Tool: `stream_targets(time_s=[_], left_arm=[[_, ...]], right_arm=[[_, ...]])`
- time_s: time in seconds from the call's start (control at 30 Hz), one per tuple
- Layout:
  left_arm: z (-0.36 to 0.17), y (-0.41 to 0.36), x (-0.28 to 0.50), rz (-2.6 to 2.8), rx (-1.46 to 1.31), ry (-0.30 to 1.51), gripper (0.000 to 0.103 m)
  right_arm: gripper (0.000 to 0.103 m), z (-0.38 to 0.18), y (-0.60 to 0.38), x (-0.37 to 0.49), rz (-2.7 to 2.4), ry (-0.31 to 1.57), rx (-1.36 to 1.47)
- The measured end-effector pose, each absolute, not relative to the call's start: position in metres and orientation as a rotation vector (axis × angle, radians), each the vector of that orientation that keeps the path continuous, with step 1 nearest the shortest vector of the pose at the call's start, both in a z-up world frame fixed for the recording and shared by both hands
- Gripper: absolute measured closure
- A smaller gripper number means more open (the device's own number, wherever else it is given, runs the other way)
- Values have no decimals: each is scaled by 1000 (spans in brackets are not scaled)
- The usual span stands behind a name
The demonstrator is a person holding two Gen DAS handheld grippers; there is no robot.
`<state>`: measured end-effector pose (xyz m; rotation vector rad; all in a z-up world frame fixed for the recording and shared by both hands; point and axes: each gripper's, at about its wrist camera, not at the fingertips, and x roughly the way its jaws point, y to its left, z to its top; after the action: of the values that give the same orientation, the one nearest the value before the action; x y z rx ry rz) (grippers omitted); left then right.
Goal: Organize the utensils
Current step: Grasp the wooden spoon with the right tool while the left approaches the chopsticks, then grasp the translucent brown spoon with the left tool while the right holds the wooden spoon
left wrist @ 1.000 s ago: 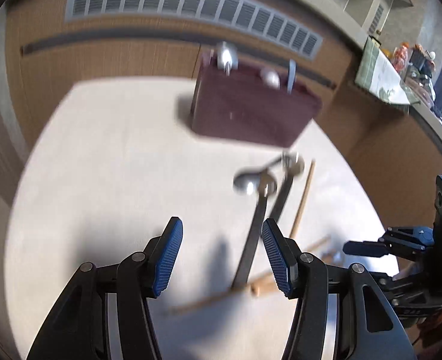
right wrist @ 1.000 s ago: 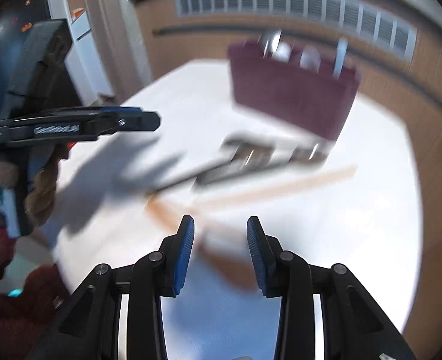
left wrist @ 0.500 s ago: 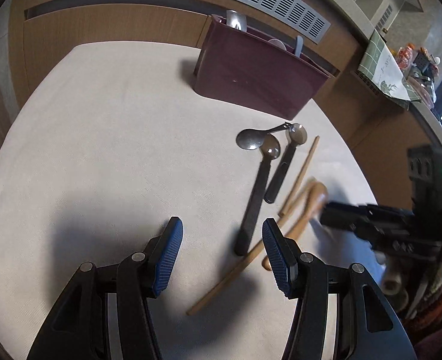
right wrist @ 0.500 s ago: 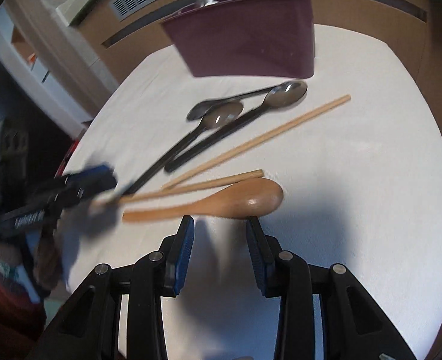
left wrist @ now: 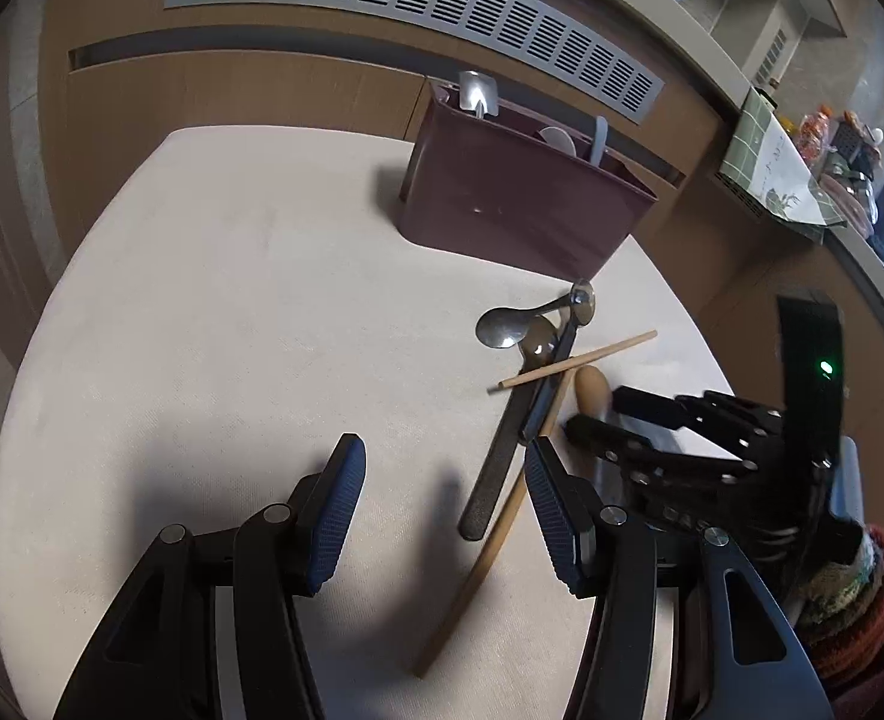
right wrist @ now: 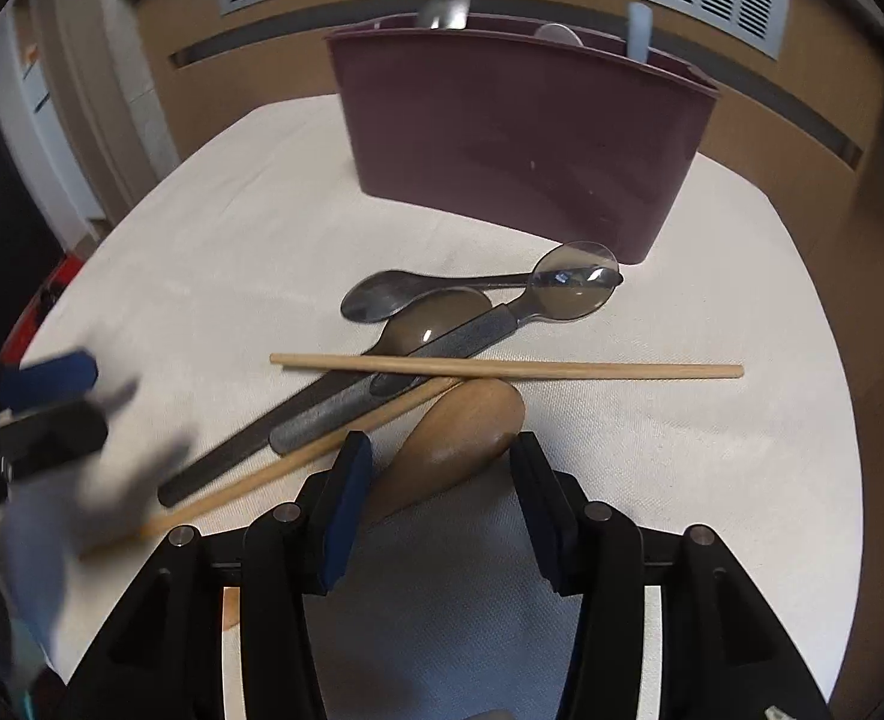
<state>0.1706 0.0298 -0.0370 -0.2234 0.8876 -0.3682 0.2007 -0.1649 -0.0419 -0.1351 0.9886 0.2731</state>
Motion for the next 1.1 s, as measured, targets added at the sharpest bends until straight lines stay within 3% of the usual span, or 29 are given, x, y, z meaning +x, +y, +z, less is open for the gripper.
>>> stream_targets(time_s=[0.57, 0.83, 1.1], left_arm=[[-58, -34, 204, -423, -97, 989, 47], [-38, -48, 229, -389, 40, 917, 47], [-28, -137, 259, -539, 276, 827, 47]], right_arm=[[63, -44, -280, 156, 198, 959, -28], [60, -47, -270, 155, 182, 927, -66], [59, -47, -271, 156, 188, 926, -47]])
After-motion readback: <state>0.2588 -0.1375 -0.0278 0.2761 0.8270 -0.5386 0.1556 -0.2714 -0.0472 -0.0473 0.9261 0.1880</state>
